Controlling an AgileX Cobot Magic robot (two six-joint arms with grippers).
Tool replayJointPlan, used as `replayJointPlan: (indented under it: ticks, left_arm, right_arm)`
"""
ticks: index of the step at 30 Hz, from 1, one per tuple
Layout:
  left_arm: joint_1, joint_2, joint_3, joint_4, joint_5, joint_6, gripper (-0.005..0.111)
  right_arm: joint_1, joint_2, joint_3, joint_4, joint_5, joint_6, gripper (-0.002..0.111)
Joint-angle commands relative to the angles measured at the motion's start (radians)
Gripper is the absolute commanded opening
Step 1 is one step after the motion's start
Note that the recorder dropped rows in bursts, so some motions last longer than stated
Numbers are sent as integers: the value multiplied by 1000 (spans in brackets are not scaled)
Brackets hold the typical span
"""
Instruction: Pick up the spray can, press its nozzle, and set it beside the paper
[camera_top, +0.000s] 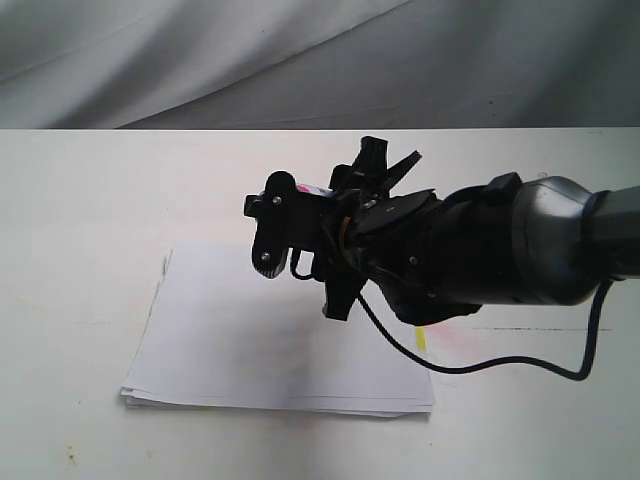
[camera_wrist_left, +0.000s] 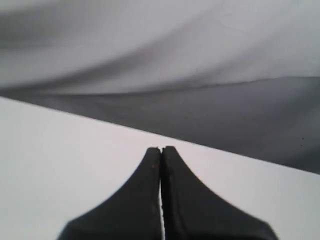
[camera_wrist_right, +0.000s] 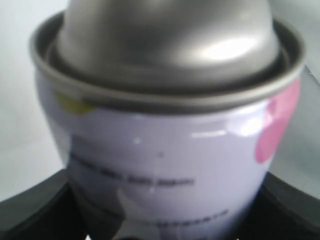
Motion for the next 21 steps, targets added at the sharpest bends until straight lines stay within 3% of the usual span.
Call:
replayJointPlan:
  ticks: [1,9,12,14,17,20,21]
  left_arm:
    - [-18,69,-8,-319,99,266,0]
    - [-41,183,-8,-1106,292,1096,0]
    - [-40,217,-8,-1266,403,1317,0]
    - [-40,236,-8,-1273,479,1407,0]
    - [-38,240,74,-1397,467,1654,0]
    - [-39,240,224,-1770,528,2134,0]
    - [-39,240,250,-1826,569,2218,0]
  right_arm:
    - [1,-12,-7,-24,5,-3,0]
    - [1,-12,-7,-24,5,-3,0]
    - [1,-12,-7,-24,5,-3,0]
    - [1,-12,-7,-24,5,-3,0]
    - [1,-10,-7,-24,6,-3,0]
    - [1,-10,-7,-24,6,-3,0]
    - [1,-10,-7,-24,6,-3,0]
